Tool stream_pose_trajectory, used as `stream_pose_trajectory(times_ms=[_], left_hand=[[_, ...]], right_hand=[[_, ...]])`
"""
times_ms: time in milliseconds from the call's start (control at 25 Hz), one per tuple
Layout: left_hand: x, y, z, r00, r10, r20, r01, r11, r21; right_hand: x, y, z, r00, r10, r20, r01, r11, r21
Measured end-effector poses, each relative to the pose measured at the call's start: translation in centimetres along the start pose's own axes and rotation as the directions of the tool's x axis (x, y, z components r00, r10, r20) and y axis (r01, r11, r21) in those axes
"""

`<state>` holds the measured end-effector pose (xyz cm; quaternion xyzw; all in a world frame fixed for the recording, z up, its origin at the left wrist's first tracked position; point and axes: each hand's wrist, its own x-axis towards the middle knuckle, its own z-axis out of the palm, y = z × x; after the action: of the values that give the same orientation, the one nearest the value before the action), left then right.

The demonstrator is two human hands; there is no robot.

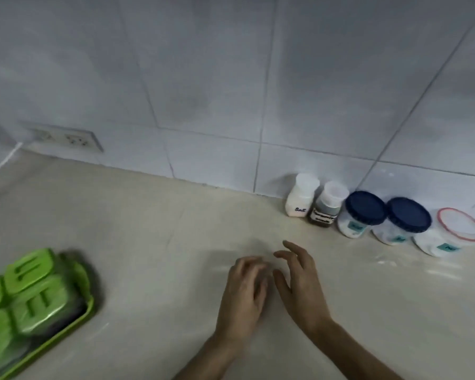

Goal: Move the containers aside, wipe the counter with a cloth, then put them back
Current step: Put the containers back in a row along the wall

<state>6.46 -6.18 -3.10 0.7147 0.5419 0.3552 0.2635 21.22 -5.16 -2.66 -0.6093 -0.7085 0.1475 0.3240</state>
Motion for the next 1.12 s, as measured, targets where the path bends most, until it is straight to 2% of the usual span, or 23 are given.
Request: stream_pose_trajectory(times_ms=[80,200,280,320,360,440,480,560,640,720,880,1000,1120], left_hand=[[-5.0,-2.7,-2.9,0.994,-0.095,-0.060,0.095,0.996,-0.004],[-10.2,-5.4,-8.2,0.943,-0.243,-0.226,0.215,0.966,-0.140],[-13.4,-6.9,-11.8,0.847,-0.351,-0.398,0.282,0.933,-0.223],[-15.1,-7.9,-13.4,0.757,-0.444,-0.479,0.341,0.894,-0.289],[-16.7,-9.1,-14.9,0.633,-0.545,-0.550,0.399,0.838,-0.372],[-19.4,-11.0,-18.0,0.345,-0.679,-0.648,0.444,0.727,-0.524],[-20.1,-11.6,-19.5,0.249,-0.700,-0.670,0.428,0.700,-0.572],[-20.4,-12.0,-22.4,0.167,-0.709,-0.685,0.381,0.688,-0.618],[-20.3,-12.7,-24.6,0.181,-0.752,-0.634,0.338,0.653,-0.678],[-19.6,-13.2,-25.8,0.249,-0.808,-0.534,0.318,0.589,-0.743],[-18.7,-13.7,-26.8,0.260,-0.805,-0.533,0.340,0.593,-0.730],[-17.4,-13.5,-25.2,0.323,-0.782,-0.532,0.344,0.621,-0.704],[-13.8,-12.6,-21.5,0.436,-0.760,-0.482,0.357,0.638,-0.682]], right_hand=[[-1.4,-3.0,3.0,0.988,-0.080,0.130,0.079,0.997,0.013],[-2.4,-8.0,6.9,0.934,-0.188,0.304,0.169,0.982,0.089],[-2.5,-12.2,9.5,0.886,-0.230,0.403,0.164,0.968,0.192],[-2.3,-14.2,10.9,0.867,-0.227,0.444,0.128,0.962,0.241],[-2.0,-16.2,12.4,0.856,-0.236,0.460,0.096,0.947,0.307],[-1.2,-20.0,15.6,0.842,-0.202,0.500,-0.032,0.906,0.421],[-0.8,-21.7,16.8,0.831,-0.158,0.533,-0.125,0.882,0.455],[0.0,-24.8,18.8,0.782,-0.112,0.613,-0.273,0.822,0.499],[0.6,-27.0,20.2,0.756,-0.080,0.649,-0.353,0.785,0.509],[1.1,-27.8,21.0,0.750,0.007,0.662,-0.441,0.751,0.492],[0.7,-27.9,21.1,0.701,0.104,0.706,-0.602,0.616,0.508],[0.4,-26.1,19.2,0.737,0.144,0.661,-0.626,0.514,0.586],[1.0,-21.9,15.8,0.792,0.266,0.550,-0.606,0.454,0.653]])
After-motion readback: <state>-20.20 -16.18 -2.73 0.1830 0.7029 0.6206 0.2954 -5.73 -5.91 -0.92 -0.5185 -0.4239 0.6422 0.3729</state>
